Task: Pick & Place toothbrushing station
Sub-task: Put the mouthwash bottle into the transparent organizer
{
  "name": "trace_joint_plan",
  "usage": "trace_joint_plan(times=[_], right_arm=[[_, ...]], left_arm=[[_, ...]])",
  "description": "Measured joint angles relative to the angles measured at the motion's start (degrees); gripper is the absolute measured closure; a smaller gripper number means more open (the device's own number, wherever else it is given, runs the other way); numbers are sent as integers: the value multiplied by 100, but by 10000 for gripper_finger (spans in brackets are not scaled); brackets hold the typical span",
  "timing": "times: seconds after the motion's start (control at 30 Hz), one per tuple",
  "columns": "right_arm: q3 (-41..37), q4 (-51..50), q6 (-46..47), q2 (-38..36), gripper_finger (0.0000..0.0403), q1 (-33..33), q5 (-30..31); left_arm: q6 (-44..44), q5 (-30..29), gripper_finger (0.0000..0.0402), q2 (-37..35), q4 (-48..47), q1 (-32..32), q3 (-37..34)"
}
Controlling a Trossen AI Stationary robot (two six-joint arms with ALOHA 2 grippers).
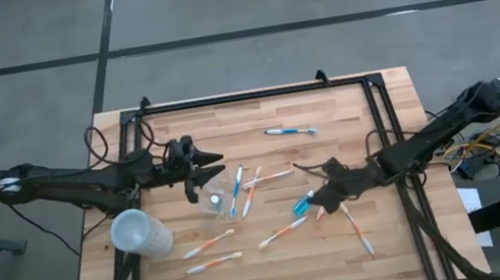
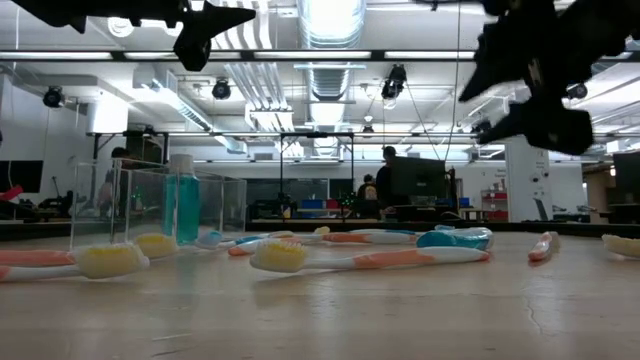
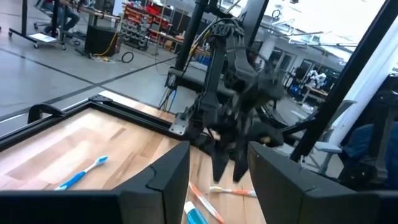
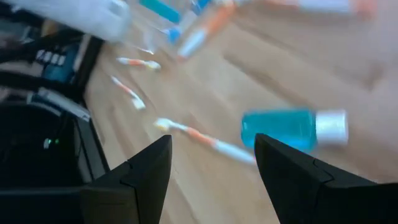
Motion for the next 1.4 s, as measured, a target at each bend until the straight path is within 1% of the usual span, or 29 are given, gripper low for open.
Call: trace_joint_plan(times=[0.13, 0.23, 0.3, 0.47, 0.57, 0.67, 0.73, 0.83, 0.93, 1.07, 1.13, 1.23, 1.3, 1.4], right_arm=[[87, -8, 1297, 425, 179, 68, -25], [239, -10, 1951, 603, 179, 73, 52], [362, -1, 2130, 701, 179, 71, 144], [684, -1, 2153, 912, 179, 71, 331], [1018, 44, 2887, 1031, 179, 53, 328], [1337, 121, 2943, 1138, 179, 53, 336], [1526, 171, 2628, 1226, 179, 44, 360], [1853, 183, 2008, 1353, 179, 21, 202], [2114, 109, 1334, 1509, 179, 20, 188], [2348, -255, 603, 1729, 179, 20, 185], [2438, -531, 478, 1832, 179, 20, 171], [2517, -653, 426, 1967, 179, 14, -76], [2593, -603, 153, 2045, 179, -3, -248], [2705, -689, -985, 2135, 179, -18, -692]], left_arm=[[-10, -60, 234, 0, -8, 0, 0], [-14, -61, 234, 0, -7, 0, 0], [-13, -61, 234, 0, -14, 0, 0], [-12, -61, 234, 2, -30, 0, 0], [-12, -59, 234, 7, -33, 0, 0], [-12, -59, 234, 7, -43, 0, 0], [-10, -59, 234, 7, -46, 0, 0], [-10, -59, 234, 7, -55, 0, 0], [-10, -59, 234, 7, -59, 0, 0], [-8, -59, 234, 9, -84, 0, 0], [-8, -59, 234, 9, -141, 0, -1], [-7, -57, 234, 11, -247, 0, -2], [-8, -57, 234, 11, -288, 0, -2], [-8, -57, 234, 11, -289, 0, -2]])
